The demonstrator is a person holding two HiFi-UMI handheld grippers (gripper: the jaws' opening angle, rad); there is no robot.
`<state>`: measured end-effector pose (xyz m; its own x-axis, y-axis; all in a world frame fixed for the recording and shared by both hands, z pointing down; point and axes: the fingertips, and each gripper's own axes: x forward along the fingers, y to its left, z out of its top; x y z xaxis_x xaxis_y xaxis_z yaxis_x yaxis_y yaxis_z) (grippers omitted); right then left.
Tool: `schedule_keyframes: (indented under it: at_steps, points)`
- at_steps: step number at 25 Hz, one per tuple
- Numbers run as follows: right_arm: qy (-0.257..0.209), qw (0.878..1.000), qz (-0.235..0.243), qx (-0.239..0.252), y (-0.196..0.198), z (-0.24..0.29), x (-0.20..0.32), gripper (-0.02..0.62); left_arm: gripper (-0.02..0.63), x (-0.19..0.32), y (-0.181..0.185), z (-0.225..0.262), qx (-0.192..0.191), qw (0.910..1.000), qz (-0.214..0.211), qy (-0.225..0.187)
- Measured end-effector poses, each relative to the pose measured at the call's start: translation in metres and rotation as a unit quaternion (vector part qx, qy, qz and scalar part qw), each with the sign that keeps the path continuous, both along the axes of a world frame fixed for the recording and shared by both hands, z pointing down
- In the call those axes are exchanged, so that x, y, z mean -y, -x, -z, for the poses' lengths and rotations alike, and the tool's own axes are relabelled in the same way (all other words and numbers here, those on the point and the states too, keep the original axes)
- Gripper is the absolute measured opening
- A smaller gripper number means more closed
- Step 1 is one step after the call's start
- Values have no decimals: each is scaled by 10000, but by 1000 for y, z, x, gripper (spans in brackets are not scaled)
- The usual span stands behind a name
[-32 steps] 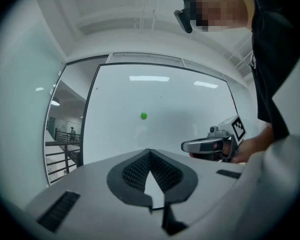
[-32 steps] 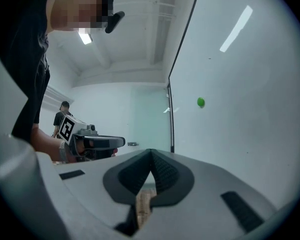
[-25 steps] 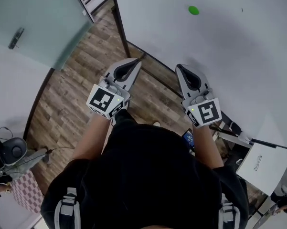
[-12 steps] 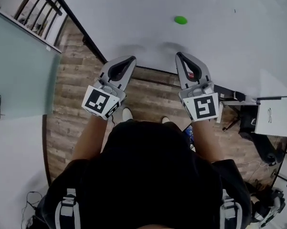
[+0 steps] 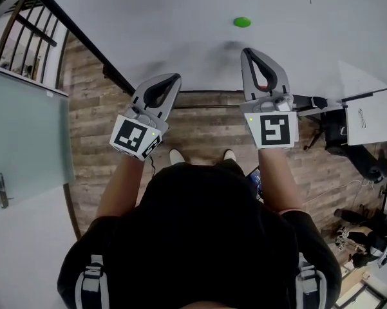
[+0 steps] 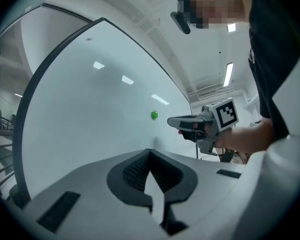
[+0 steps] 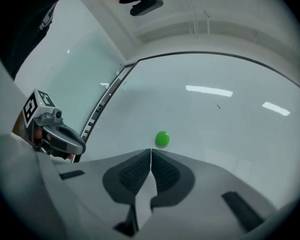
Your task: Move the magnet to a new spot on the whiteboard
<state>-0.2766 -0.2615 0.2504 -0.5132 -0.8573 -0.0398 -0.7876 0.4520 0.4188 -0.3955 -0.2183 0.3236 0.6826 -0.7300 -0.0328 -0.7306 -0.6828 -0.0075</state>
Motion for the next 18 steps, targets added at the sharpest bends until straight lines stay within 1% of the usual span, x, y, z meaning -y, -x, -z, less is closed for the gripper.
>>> schedule_keyframes:
  at_steps: [2, 6, 9, 18]
  points:
    - [-136, 9997, -213, -56, 0, 9, 4, 5, 2, 2, 3, -1, -11, 10000, -82, 7]
    - [-459, 9976, -502, -140, 2, 28, 13, 45, 2, 5, 6, -1, 4, 9997, -237, 16]
    - [-524, 9960, -693, -227, 2, 32, 19, 65, 2, 6, 7, 0, 38, 9994, -349, -8]
    - [-675, 9915, -1040, -383, 9, 34, 36, 127, 2, 16, 13, 3, 39, 9987, -513, -50]
